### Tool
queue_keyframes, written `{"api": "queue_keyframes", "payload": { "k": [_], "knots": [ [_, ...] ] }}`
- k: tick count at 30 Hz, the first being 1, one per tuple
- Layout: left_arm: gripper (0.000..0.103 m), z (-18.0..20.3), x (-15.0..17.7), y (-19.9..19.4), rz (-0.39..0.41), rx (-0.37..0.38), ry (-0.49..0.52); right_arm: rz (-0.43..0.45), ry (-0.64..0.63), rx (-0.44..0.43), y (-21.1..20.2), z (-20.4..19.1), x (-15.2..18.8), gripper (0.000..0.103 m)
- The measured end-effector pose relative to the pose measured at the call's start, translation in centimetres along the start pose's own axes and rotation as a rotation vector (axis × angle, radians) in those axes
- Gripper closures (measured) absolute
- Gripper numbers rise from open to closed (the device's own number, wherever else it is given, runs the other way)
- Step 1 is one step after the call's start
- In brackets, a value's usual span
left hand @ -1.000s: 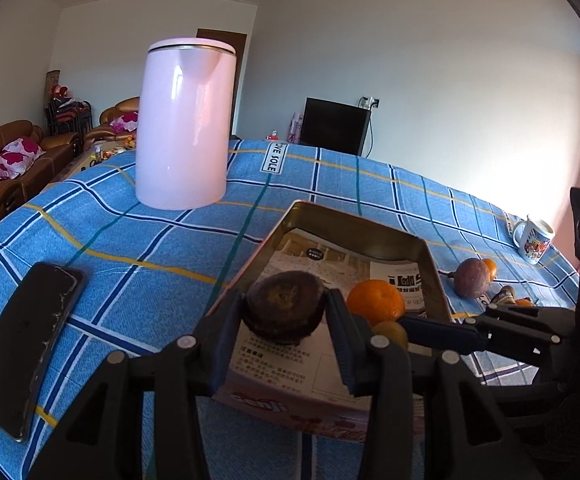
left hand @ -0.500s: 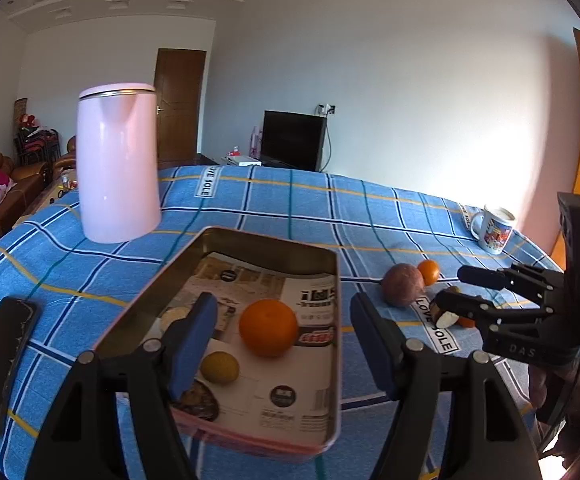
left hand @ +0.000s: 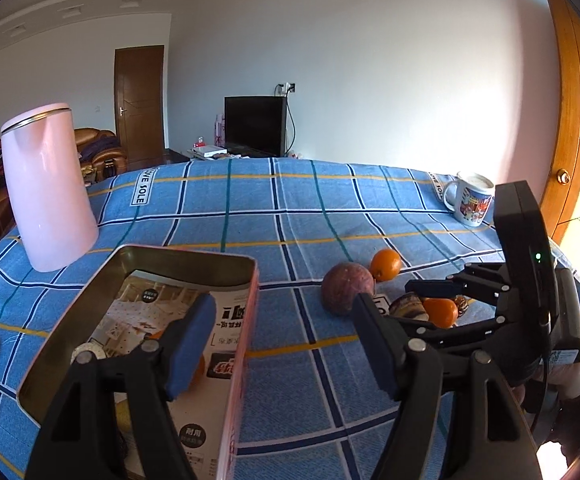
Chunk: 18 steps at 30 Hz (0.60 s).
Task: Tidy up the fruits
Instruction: 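Grasp the brown-and-white roll cake with the right tool while the left grasps the purple fruit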
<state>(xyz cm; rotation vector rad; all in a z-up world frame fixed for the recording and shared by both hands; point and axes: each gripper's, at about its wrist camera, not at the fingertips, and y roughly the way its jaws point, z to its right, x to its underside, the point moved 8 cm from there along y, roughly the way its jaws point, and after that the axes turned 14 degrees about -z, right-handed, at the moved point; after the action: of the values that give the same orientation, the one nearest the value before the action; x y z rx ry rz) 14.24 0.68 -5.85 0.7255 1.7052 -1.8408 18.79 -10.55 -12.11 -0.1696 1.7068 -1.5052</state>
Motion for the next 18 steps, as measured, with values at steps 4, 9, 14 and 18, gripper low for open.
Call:
{"api": "queue_keyframes", "payload": {
  "k": [4,9,14,18],
  "knots": [
    [0.030,0.7,-0.2,0.5,-0.013,0.001,0.012,-0.041,0.009,-0.007,0.8,0.5,0.1,0.050],
    [0.030,1.6,-0.5,1.7,-0.040,-0.003,0.025,-0.036,0.004,0.009,0.5,0.5,0.2,0.057],
    [0.030,2.6,-1.0,2.7,-0.054,0.001,0.027,0.058,0.041,-0.007,-1.6,1.2,0.2,0.058],
    [0.030,3.9,-1.4,3.8,-0.069,0.001,0.045,0.166,0.154,-0.006,-3.9,3.5,0.5,0.058]
  ]
}}
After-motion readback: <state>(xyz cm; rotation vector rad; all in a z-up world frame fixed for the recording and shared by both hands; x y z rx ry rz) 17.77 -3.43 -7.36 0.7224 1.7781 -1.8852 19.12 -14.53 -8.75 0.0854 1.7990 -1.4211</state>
